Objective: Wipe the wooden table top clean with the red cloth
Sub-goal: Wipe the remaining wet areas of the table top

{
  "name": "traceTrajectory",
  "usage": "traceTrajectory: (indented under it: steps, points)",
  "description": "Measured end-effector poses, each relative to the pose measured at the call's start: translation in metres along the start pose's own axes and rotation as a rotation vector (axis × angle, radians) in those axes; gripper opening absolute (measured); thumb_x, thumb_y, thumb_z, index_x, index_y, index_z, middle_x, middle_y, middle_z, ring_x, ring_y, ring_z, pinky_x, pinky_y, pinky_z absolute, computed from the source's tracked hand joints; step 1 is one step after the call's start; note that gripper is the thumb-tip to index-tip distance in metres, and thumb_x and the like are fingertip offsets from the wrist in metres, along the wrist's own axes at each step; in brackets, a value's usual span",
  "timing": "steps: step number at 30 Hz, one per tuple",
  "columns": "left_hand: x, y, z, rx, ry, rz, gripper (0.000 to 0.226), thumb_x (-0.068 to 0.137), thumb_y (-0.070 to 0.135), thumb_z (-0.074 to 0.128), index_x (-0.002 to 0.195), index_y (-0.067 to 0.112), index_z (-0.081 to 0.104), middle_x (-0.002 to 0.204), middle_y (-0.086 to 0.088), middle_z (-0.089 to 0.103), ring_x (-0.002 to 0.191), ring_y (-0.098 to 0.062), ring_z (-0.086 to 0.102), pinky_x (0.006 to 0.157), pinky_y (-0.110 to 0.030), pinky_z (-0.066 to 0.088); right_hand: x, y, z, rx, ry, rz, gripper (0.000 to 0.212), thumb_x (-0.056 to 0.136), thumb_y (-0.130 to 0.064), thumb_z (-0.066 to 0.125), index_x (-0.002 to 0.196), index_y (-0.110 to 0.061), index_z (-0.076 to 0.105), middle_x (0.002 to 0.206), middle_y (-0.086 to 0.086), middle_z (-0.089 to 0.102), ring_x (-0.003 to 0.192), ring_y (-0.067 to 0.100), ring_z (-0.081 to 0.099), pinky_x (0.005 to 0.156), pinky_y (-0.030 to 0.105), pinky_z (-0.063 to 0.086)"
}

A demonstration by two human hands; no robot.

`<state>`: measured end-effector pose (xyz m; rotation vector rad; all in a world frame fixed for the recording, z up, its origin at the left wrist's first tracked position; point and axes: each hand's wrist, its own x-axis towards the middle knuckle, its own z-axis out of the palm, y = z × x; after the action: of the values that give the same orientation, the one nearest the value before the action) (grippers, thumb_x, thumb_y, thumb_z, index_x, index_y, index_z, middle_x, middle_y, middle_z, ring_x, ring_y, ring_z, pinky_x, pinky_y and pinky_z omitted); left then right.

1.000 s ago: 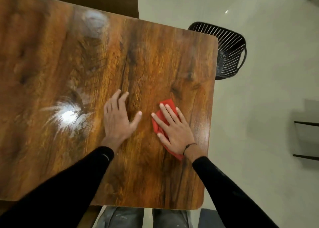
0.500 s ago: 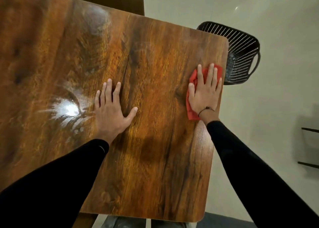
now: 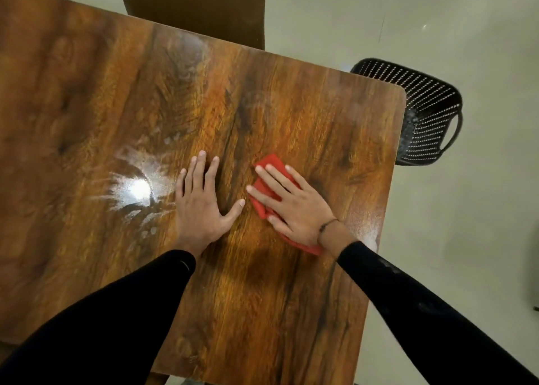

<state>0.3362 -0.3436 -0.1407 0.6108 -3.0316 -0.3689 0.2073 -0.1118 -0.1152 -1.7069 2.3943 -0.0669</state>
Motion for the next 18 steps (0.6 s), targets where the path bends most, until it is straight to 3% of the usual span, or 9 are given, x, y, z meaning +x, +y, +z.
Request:
traceTrajectory:
  steps: [2, 4, 9, 13, 18]
  points:
    - [0.001, -0.002, 0.001, 0.001, -0.004, -0.008, 0.108, 0.094, 0.081, 0.054, 0.176, 0.02, 0.021, 0.186, -0.007, 0.012, 0.173, -0.026, 0.011, 0.139, -0.054, 0.012, -0.019, 0.024, 0.0, -0.006, -0.053, -0.114, 0.076, 0.115, -0.052, 0.039, 0.183, -0.031, 0.012, 0.19, 0.012, -0.003, 0.177, 0.032, -0.001, 0.142, 0.058, 0.006]
    - [0.001, -0.003, 0.002, 0.004, -0.003, -0.011, 0.109, 0.094, 0.082, 0.053, 0.177, 0.02, 0.02, 0.186, -0.006, 0.011, 0.173, -0.025, 0.009, 0.139, -0.052, 0.01, -0.026, 0.052, -0.004, -0.012, -0.071, -0.108, 0.075, 0.115, -0.051, 0.039, 0.183, -0.033, 0.013, 0.191, 0.01, -0.002, 0.177, 0.031, 0.001, 0.142, 0.059, 0.011]
    - [-0.001, -0.005, 0.003, 0.009, -0.013, -0.012, 0.109, 0.096, 0.084, 0.05, 0.177, 0.017, 0.02, 0.186, -0.007, 0.009, 0.173, -0.025, 0.007, 0.14, -0.047, 0.002, 0.028, 0.095, -0.024, 0.049, 0.005, 0.241, 0.071, 0.114, -0.051, 0.032, 0.182, -0.034, 0.019, 0.191, 0.01, 0.005, 0.177, 0.032, 0.006, 0.141, 0.06, 0.011]
    - [-0.001, -0.004, 0.002, -0.004, -0.006, -0.006, 0.11, 0.096, 0.082, 0.052, 0.176, 0.013, 0.022, 0.185, -0.009, 0.013, 0.173, -0.027, 0.011, 0.14, -0.049, 0.005, 0.112, 0.107, -0.039, 0.071, 0.033, 0.439, 0.071, 0.115, -0.055, 0.024, 0.182, -0.034, 0.016, 0.19, 0.011, 0.003, 0.177, 0.033, 0.003, 0.142, 0.057, 0.005]
    - [-0.002, -0.004, 0.0, -0.017, -0.003, -0.011, 0.114, 0.096, 0.082, 0.053, 0.177, 0.009, 0.019, 0.186, -0.009, 0.013, 0.173, -0.026, 0.011, 0.139, -0.053, 0.013, 0.166, 0.08, -0.043, 0.016, 0.042, 0.298, 0.072, 0.115, -0.055, 0.029, 0.182, -0.032, 0.014, 0.19, 0.013, 0.003, 0.176, 0.034, 0.004, 0.142, 0.058, 0.008]
